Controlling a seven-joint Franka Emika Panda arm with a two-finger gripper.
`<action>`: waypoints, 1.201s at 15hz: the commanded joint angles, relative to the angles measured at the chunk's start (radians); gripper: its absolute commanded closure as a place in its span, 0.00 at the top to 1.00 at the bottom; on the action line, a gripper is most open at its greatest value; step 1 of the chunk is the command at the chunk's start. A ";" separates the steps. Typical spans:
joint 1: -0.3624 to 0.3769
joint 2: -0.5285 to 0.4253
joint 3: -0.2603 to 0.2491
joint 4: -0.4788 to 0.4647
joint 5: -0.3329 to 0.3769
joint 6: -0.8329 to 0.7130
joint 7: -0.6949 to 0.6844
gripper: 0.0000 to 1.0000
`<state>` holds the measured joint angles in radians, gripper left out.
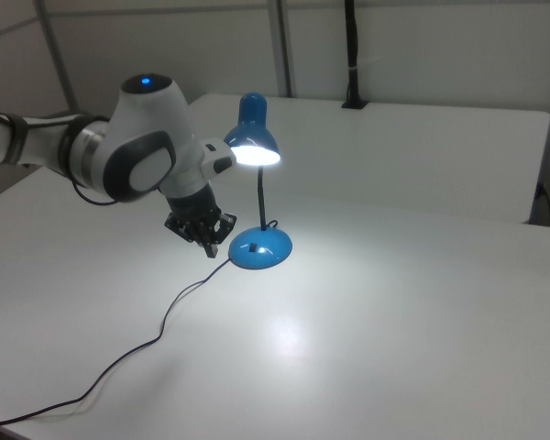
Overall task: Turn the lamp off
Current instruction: 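Move the gripper down toward the switch on the blue lamp base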
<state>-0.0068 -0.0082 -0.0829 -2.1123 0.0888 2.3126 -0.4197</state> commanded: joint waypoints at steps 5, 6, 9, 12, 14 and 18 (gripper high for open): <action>0.074 0.227 0.003 -0.015 0.058 0.476 0.251 0.00; 0.079 0.246 0.003 -0.002 0.060 0.499 0.265 0.00; 0.103 0.304 0.003 0.050 0.060 0.525 0.346 0.00; 0.102 0.353 0.002 0.104 0.060 0.559 0.418 0.00; 0.102 0.384 0.002 0.149 0.058 0.559 0.467 0.00; 0.100 0.428 0.000 0.199 0.057 0.559 0.493 0.00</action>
<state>0.0851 0.3740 -0.0755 -1.9631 0.1286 2.8498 0.0492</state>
